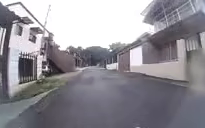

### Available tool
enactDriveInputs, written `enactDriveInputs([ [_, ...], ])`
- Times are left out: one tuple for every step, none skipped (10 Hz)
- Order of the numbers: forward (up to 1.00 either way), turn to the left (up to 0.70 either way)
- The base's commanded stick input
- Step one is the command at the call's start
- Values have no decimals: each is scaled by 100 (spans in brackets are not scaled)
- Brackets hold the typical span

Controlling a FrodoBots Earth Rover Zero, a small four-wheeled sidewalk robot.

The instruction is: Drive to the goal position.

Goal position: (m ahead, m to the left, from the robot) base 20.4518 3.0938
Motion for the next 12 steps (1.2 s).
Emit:
enactDriveInputs([
  [50,0],
  [50,0],
  [50,0],
  [50,0],
  [50,0],
  [50,0],
  [50,0],
  [50,0],
  [50,0],
  [50,0],
  [50,0],
  [50,0],
])
